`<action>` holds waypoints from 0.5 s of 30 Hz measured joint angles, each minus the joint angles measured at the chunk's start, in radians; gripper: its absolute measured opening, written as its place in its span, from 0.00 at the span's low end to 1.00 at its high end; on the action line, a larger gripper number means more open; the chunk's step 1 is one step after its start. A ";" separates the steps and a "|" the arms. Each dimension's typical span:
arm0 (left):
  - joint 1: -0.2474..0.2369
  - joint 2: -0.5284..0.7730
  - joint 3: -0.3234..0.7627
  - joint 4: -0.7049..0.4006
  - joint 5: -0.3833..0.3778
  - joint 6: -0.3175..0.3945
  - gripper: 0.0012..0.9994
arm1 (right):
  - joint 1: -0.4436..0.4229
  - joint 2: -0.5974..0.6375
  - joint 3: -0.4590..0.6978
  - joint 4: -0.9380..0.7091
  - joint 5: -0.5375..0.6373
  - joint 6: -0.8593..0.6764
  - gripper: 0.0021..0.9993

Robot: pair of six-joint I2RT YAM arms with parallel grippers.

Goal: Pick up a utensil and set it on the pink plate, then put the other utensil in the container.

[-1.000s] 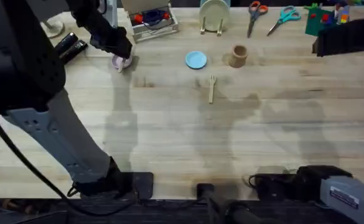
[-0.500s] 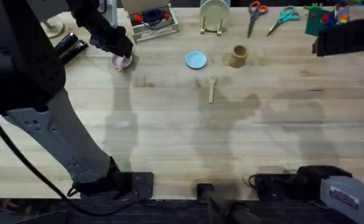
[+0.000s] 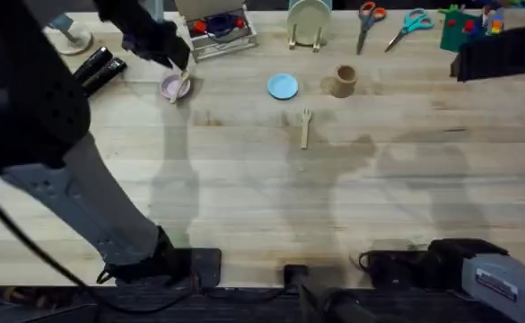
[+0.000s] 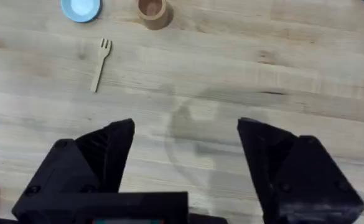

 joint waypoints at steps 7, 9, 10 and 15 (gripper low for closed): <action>0.000 -0.154 0.083 -0.140 0.003 0.005 0.55 | 0.000 0.000 0.000 0.000 0.000 0.000 0.99; 0.000 -0.190 0.094 -0.190 0.004 0.007 0.60 | 0.000 0.000 0.000 0.000 0.000 0.000 0.99; 0.000 -0.210 0.097 -0.218 0.007 0.007 0.62 | 0.000 0.000 0.000 0.000 0.000 0.000 0.99; 0.000 -0.281 0.097 -0.311 0.031 0.014 0.99 | 0.000 0.000 0.000 0.000 0.000 0.000 0.99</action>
